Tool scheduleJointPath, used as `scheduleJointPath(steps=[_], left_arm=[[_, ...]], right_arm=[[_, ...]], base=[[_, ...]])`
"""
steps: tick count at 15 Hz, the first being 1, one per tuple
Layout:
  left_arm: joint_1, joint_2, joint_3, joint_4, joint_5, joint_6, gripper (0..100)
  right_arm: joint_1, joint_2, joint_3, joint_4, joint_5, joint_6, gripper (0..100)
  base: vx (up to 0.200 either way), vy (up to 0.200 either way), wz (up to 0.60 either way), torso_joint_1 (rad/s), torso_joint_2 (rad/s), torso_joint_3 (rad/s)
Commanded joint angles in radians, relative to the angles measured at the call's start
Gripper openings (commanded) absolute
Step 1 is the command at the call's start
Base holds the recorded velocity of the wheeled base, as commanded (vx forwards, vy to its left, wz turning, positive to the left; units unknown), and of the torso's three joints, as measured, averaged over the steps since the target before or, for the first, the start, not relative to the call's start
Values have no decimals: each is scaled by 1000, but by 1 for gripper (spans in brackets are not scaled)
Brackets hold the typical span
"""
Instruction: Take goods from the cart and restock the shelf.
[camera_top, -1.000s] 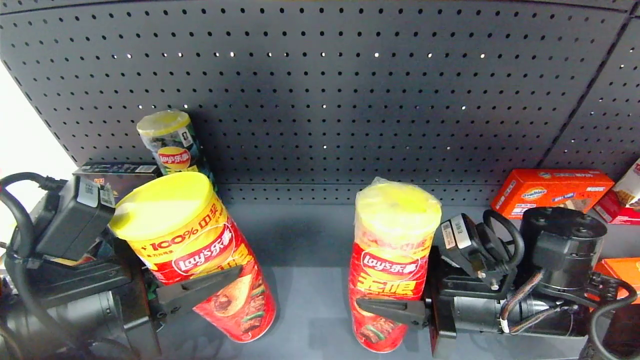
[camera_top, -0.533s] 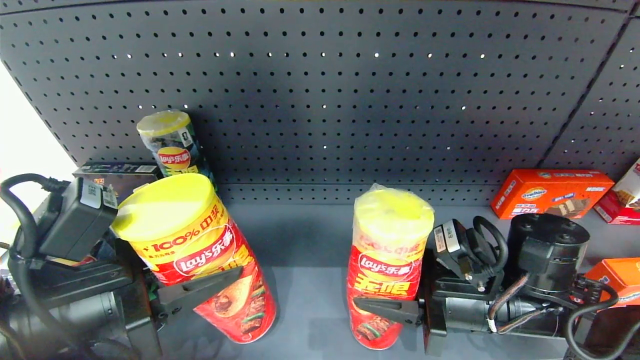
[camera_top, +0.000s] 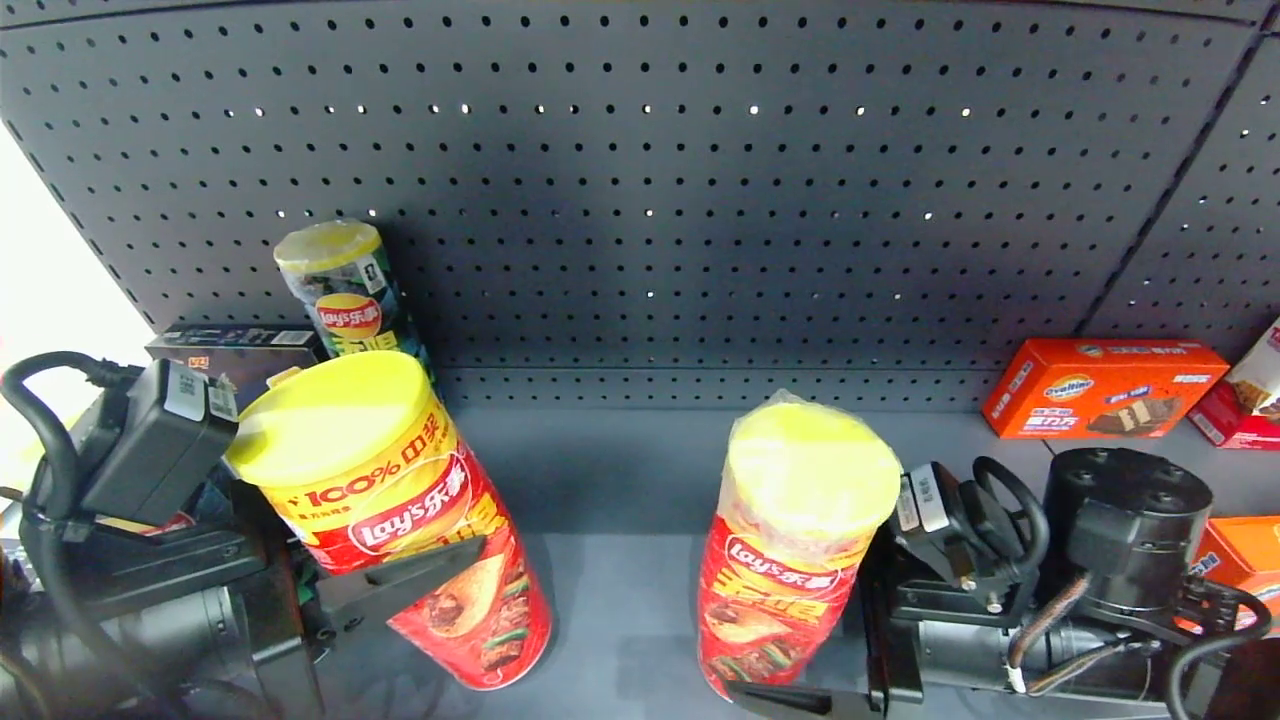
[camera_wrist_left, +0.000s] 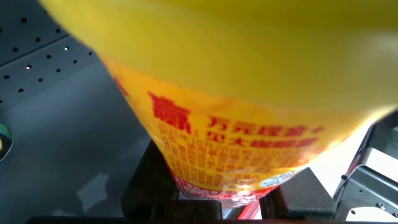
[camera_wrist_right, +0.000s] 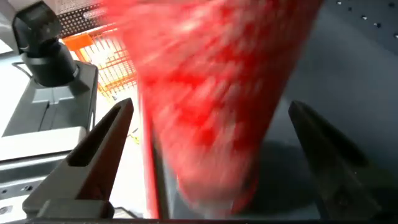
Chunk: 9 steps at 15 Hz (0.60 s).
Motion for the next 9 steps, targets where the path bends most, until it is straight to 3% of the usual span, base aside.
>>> scheduleJointPath(steps=[1, 5, 9], left_arm=[[0, 1, 0, -1, 0, 2, 0], [-2, 1, 0, -1, 0, 2, 0], [-3, 1, -1, -1, -2, 3, 0]], right_arm=[[-32, -117, 67, 3, 1, -1, 100], [-84, -254, 181, 12, -13, -1, 100], [-97, -232, 173, 12, -14, 1, 100]], base=[[0, 0, 0, 0, 0, 0], [0, 0, 0, 0, 0, 0], [0, 0, 0, 0, 0, 0]])
